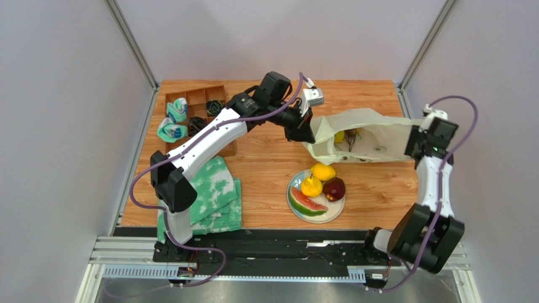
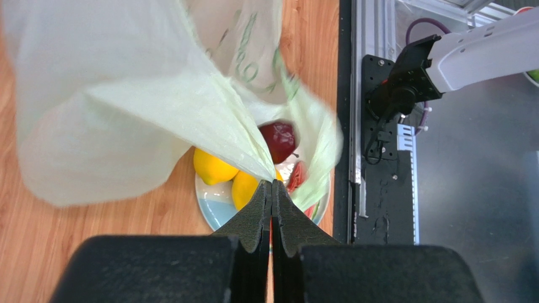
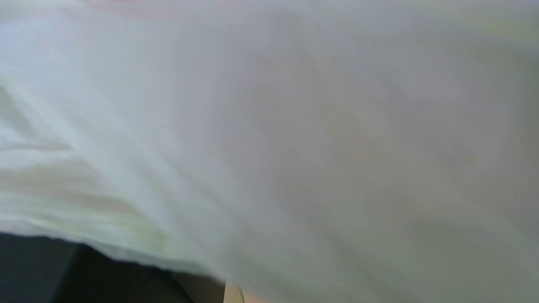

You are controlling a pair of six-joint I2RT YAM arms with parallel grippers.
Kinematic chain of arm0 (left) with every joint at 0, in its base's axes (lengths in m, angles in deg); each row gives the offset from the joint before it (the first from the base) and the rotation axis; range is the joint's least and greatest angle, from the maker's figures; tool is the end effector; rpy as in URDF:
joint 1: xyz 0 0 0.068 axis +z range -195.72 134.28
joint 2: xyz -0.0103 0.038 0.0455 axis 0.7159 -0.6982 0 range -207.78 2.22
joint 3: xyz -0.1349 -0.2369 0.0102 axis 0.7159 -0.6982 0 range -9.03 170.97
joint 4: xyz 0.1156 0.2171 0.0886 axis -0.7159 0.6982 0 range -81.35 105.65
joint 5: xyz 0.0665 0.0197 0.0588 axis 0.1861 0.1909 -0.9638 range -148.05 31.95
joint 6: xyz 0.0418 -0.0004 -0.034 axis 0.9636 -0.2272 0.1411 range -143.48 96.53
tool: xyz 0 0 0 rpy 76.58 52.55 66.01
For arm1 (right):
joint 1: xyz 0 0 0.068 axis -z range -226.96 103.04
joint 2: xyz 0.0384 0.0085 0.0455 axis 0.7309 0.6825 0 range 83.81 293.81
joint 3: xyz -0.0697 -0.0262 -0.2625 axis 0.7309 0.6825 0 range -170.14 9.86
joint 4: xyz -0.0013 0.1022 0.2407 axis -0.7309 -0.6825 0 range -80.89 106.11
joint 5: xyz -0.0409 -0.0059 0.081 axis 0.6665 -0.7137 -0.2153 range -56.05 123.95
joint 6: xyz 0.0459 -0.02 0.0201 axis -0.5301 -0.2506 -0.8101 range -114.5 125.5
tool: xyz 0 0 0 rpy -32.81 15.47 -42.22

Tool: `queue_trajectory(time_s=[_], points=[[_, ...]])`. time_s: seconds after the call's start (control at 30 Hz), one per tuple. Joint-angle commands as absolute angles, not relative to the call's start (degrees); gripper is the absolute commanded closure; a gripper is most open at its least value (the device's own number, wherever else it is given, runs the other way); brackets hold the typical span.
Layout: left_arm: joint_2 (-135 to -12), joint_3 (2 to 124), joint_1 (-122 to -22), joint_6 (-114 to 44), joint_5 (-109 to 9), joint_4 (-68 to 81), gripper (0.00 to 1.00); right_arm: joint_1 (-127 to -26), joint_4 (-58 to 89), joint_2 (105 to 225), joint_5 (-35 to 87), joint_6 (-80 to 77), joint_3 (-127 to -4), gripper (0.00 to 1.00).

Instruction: Take the fake fruits out of the plastic bag

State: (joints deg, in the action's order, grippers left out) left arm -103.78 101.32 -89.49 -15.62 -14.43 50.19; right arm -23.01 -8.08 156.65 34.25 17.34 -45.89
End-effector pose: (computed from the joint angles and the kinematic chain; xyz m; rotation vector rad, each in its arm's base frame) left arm 0.2805 -0.3027 0.3854 1.3627 1.8049 -1.1838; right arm 0.2524 -0.1124 0.2788 0.2470 2.3001 -0.3274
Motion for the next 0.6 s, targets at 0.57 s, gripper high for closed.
queue_trajectory(time_s=[0.57], points=[[-103.2,99.7,-91.2,-19.1,-11.0,47.4,1.0,-33.3,-41.3,148.2,-7.2,38.4,-46.7,0.45]])
